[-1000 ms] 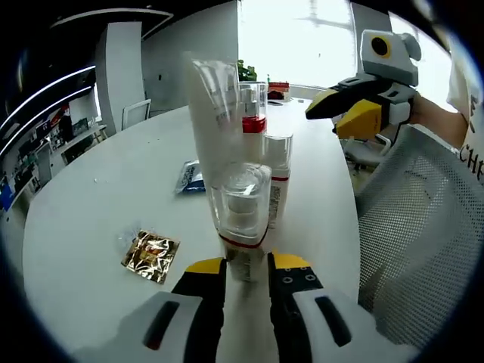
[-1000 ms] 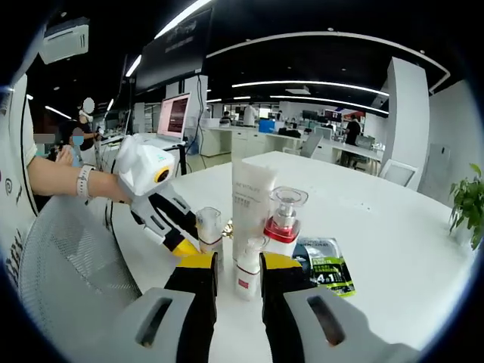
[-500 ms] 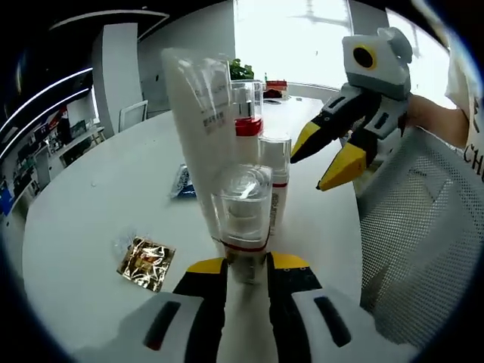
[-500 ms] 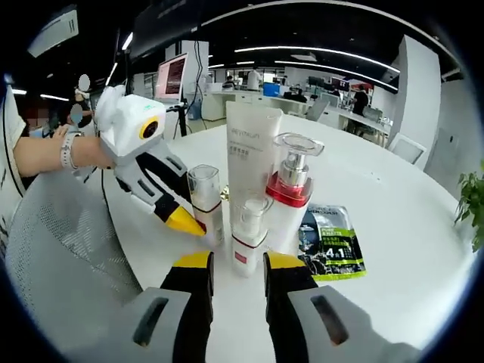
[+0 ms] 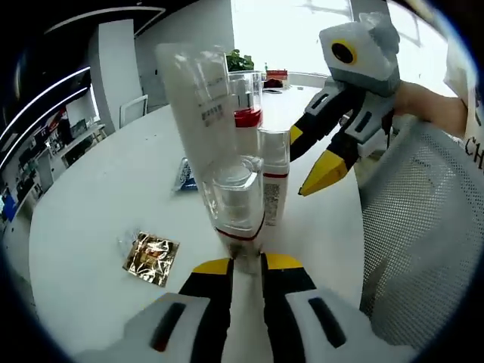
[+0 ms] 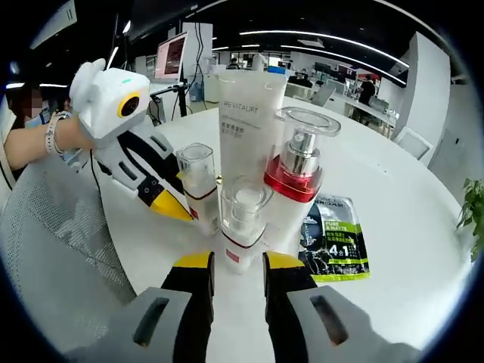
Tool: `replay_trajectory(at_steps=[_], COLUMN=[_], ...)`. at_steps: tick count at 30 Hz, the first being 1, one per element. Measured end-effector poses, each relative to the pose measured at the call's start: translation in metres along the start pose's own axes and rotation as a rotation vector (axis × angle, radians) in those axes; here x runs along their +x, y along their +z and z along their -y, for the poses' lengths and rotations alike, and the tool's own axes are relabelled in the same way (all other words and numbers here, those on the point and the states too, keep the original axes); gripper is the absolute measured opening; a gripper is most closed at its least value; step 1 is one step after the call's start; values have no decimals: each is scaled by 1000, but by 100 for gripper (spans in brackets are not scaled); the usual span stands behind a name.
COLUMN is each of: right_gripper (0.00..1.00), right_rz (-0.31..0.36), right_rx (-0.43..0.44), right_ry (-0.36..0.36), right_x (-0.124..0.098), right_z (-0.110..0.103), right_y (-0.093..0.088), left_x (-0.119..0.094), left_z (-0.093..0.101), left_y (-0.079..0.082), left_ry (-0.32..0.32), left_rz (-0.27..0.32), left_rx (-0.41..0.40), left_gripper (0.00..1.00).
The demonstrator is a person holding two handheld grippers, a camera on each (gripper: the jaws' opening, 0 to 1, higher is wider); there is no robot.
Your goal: Arrange the skincare products in the storage area until every visible bottle or jar stands upright without overlapping.
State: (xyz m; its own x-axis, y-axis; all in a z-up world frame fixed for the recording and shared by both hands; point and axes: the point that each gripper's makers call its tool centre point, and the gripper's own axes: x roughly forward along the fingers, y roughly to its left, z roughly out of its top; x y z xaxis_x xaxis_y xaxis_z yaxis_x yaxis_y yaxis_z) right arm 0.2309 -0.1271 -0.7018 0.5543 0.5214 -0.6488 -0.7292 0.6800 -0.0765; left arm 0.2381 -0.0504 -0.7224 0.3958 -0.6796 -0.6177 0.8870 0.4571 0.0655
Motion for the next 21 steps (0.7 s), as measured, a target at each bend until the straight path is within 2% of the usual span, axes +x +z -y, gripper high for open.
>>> replay_trajectory(at_steps=[11, 17, 21], right_gripper=[21, 19, 16], right_rz=[-22, -45, -35], right_rx=[-2, -29, -11], right_ry=[8, -26, -18], right_x=[5, 8, 8], right_z=[-1, 6, 4], right_y=[-6, -11, -9], left_x=[7, 11, 14], left_z=[4, 9, 13], left_y=[6, 9, 11], left_ry=[0, -14, -20], left_rz=[2, -4, -1], left_rx=[-5, -5, -2], left_gripper=[9, 6, 5])
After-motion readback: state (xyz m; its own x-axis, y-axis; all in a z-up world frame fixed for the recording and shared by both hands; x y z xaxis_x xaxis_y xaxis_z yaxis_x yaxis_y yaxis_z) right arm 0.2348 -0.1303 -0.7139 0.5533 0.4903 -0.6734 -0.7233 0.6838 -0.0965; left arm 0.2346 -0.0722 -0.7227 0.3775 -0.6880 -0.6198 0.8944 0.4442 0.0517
